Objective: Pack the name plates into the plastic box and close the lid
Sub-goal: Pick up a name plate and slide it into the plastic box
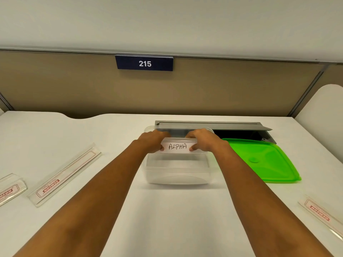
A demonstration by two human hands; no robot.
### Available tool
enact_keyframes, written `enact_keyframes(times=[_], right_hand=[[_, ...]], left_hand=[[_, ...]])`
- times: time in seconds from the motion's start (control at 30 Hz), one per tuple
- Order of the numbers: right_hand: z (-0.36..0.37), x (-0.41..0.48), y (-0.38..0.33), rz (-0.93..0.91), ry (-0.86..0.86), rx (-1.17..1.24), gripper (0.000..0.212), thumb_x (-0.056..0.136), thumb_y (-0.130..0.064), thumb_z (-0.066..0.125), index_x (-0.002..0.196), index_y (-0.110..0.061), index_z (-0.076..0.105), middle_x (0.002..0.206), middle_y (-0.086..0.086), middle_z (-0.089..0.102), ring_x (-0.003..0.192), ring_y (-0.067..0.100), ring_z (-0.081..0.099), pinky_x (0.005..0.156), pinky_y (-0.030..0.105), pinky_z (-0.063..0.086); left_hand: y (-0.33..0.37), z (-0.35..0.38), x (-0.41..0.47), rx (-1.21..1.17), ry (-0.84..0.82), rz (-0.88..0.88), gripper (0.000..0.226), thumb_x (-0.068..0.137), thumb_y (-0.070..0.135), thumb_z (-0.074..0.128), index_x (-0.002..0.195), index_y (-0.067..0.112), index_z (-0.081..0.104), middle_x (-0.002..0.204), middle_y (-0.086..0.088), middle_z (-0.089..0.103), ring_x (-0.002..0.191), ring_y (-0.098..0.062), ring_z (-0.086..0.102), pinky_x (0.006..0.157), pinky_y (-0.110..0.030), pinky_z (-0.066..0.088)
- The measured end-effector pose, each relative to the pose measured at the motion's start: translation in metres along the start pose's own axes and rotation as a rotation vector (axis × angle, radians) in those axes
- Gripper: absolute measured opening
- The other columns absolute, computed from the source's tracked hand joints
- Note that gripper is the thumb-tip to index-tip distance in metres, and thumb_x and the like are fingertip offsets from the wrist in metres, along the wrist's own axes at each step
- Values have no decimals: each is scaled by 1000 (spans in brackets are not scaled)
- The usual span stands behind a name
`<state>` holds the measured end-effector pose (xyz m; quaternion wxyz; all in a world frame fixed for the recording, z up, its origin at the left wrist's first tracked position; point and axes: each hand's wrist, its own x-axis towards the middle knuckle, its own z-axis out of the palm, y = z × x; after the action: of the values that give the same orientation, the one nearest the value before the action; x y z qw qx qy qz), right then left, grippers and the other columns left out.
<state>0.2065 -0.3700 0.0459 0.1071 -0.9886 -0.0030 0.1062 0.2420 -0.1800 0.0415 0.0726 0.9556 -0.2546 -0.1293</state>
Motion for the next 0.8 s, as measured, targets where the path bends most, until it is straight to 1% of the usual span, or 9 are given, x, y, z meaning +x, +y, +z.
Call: enact_keyframes(times=[0.07, 0.17, 0.37, 0.6, 0.8], right_hand=[[5, 2, 0, 15, -13, -1, 50, 77, -22, 76, 123, -19, 57, 127, 6, 62, 115, 27, 57, 94, 35, 47], [13, 4, -1, 36, -24, -28, 51, 79, -23, 74, 126, -18, 54, 130, 8, 60, 118, 28, 57, 97, 37, 47], [20, 7, -3, 31, -47, -82, 57, 83, -25, 71, 134, -16, 49, 137, 10, 55, 123, 31, 54, 101, 40, 46], [27, 5, -3, 27, -54, -105, 55, 85, -23, 68, 136, -15, 48, 137, 11, 55, 123, 32, 54, 100, 39, 45], [30, 4, -3, 15, -45, -85, 54, 87, -21, 66, 137, -15, 46, 138, 10, 54, 123, 30, 54, 101, 39, 46]], left_hand=[[2, 4, 1, 33, -10, 1, 55, 91, 15, 60, 142, 21, 39, 140, -10, 51, 122, -31, 55, 97, -37, 47], [5, 10, 3, 62, -18, 6, 55, 90, 17, 62, 140, 19, 41, 139, -9, 53, 118, -32, 59, 99, -39, 48], [5, 19, 6, 132, -4, 11, 57, 88, 18, 64, 141, 19, 42, 139, -9, 53, 120, -32, 58, 100, -40, 47], [2, 26, 4, 105, 1, 22, 56, 90, 15, 62, 142, 20, 42, 144, -5, 49, 123, -29, 56, 102, -38, 46], [4, 28, 2, 100, 31, 13, 55, 91, 12, 59, 142, 19, 41, 143, -7, 49, 121, -31, 57, 101, -37, 46]])
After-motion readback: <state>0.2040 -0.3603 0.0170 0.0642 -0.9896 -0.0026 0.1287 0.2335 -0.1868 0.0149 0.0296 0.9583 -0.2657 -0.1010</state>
